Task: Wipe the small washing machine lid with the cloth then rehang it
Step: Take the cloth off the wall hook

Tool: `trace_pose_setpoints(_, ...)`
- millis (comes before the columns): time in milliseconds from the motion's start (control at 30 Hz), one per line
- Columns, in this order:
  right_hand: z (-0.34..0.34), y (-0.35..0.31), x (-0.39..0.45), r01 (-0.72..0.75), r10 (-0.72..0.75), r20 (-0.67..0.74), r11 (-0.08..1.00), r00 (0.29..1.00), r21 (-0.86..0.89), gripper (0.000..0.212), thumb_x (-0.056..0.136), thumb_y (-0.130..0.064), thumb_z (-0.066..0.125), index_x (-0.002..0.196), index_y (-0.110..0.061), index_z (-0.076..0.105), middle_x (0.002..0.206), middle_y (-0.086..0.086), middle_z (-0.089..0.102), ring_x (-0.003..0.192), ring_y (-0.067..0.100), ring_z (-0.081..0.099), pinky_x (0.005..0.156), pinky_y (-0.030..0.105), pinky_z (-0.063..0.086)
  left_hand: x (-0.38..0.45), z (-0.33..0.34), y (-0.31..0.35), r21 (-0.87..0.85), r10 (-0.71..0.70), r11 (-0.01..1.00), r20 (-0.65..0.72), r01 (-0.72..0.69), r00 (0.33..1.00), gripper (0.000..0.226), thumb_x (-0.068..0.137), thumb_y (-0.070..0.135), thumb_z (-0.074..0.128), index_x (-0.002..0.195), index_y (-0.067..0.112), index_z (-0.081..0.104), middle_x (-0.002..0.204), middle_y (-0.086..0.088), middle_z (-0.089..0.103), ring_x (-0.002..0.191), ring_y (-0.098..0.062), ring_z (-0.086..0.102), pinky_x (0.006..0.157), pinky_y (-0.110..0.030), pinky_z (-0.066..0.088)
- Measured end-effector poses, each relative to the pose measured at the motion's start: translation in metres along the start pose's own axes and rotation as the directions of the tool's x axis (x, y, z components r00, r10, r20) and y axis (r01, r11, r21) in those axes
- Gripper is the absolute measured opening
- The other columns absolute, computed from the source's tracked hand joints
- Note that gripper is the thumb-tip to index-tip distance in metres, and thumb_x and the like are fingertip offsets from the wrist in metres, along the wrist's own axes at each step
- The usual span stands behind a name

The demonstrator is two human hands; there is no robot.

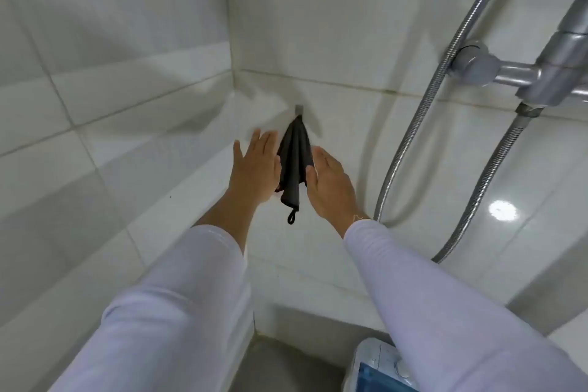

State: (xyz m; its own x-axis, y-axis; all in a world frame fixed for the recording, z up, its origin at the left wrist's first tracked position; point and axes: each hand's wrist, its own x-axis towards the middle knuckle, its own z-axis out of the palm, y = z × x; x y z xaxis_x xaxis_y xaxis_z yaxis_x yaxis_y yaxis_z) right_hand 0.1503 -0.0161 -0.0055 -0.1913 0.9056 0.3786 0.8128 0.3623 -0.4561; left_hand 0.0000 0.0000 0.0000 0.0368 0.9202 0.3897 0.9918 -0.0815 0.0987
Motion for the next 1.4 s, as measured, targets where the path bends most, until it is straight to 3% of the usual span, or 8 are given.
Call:
trace_pose_setpoints(167, 0.026, -0.001, 0.031, -0.081, 0.095, -0.096, 0.987, 0.991, 0.14, 0.042, 0.099, -0.016, 0.033, 0.14, -0.008, 0.038, 0.145, 0.01, 0.041, 0.132, 0.027, 0.039, 0.107, 0.037, 0.037, 0.032, 0.017, -0.012, -0.174, -0.059, 0.983, 0.052, 0.067, 0.997, 0.047, 0.102, 0.02, 0.026, 0.149, 0.015, 0.023, 0.153, -0.006, 0.034, 0.145, -0.02, 0.025, 0.115, -0.045, 0.023)
trace_pose_setpoints(367, 0.04, -0.001, 0.047, -0.18, 0.261, -0.196, 0.918, 0.945, 0.353, 0.034, 0.098, -0.012, 0.032, 0.126, -0.006, 0.051, 0.12, 0.015, 0.055, 0.104, 0.026, 0.055, 0.082, 0.022, 0.039, 0.049, 0.026, -0.007, -0.501, -0.183, 0.843, 0.073, 0.194, 0.98, 0.03, 0.099, 0.024, 0.038, 0.124, 0.012, 0.049, 0.12, -0.004, 0.063, 0.108, -0.026, 0.059, 0.095, -0.042, 0.046)
trace_pose_setpoints(567, 0.04, 0.0, 0.054, -0.301, 0.411, -0.121, 0.81, 0.904, 0.504, 0.025, 0.096, -0.015, 0.04, 0.115, -0.006, 0.053, 0.098, 0.005, 0.063, 0.084, 0.02, 0.056, 0.074, 0.025, 0.041, 0.054, 0.028, 0.0, -0.645, -0.154, 0.733, 0.152, 0.216, 0.976, 0.027, 0.098, 0.019, 0.045, 0.121, 0.009, 0.052, 0.117, -0.007, 0.064, 0.107, -0.024, 0.06, 0.088, -0.031, 0.047)
trace_pose_setpoints(700, 0.036, 0.004, 0.053, -0.328, 0.389, -0.075, 0.852, 0.918, 0.408, 0.017, 0.093, -0.014, 0.046, 0.1, -0.004, 0.059, 0.084, 0.001, 0.057, 0.078, 0.018, 0.051, 0.07, 0.023, 0.036, 0.052, 0.025, 0.002, -0.652, -0.139, 0.733, 0.139, 0.196, 0.981, 0.025, 0.097, 0.018, 0.046, 0.115, 0.004, 0.057, 0.111, -0.012, 0.063, 0.099, -0.024, 0.06, 0.076, -0.024, 0.038)
trace_pose_setpoints(833, 0.022, 0.003, 0.048, -0.346, 0.416, -0.086, 0.839, 0.905, 0.421, 0.013, 0.094, -0.014, 0.041, 0.083, -0.009, 0.044, 0.064, -0.005, 0.046, 0.062, 0.017, 0.046, 0.053, 0.025, 0.034, 0.044, 0.014, -0.003, -0.652, -0.196, 0.708, 0.185, 0.27, 0.963, 0.025, 0.1, 0.023, 0.035, 0.114, 0.005, 0.045, 0.094, -0.009, 0.056, 0.082, -0.023, 0.053, 0.064, -0.028, 0.038)
trace_pose_setpoints(1133, -0.038, -0.012, 0.048, -0.289, 0.361, -0.099, 0.86, 0.927, 0.421, 0.02, 0.097, -0.016, 0.037, 0.098, -0.005, 0.053, 0.073, -0.004, 0.048, 0.061, 0.005, 0.043, 0.051, 0.017, 0.033, 0.04, -0.04, -0.008, -0.577, -0.165, 0.791, 0.122, 0.205, 0.979, 0.027, 0.1, 0.027, 0.038, 0.114, 0.005, 0.048, 0.091, -0.008, 0.056, 0.08, -0.022, 0.054, 0.063, -0.028, 0.041)
trace_pose_setpoints(1267, -0.064, -0.025, 0.042, -0.346, 0.401, -0.008, 0.801, 0.916, 0.488, 0.016, 0.095, -0.018, 0.042, 0.084, -0.009, 0.052, 0.072, -0.003, 0.049, 0.076, 0.02, 0.052, 0.071, 0.032, 0.051, 0.028, -0.064, 0.011, -0.659, -0.165, 0.7, 0.224, 0.274, 0.961, 0.031, 0.099, 0.029, 0.041, 0.118, 0.007, 0.052, 0.108, -0.007, 0.054, 0.095, -0.024, 0.054, 0.078, -0.034, 0.049)
trace_pose_setpoints(1400, -0.09, -0.038, 0.021, -0.37, 0.374, 0.142, 0.658, 0.916, 0.655, 0.015, 0.092, -0.014, 0.051, 0.083, -0.006, 0.061, 0.087, 0.011, 0.064, 0.087, 0.03, 0.065, 0.071, 0.037, 0.059, 0.006, -0.089, 0.046, -0.82, -0.081, 0.385, 0.427, 0.423, 0.901, 0.037, 0.1, 0.033, 0.037, 0.12, 0.008, 0.054, 0.113, -0.012, 0.06, 0.098, -0.027, 0.062, 0.078, -0.04, 0.059)
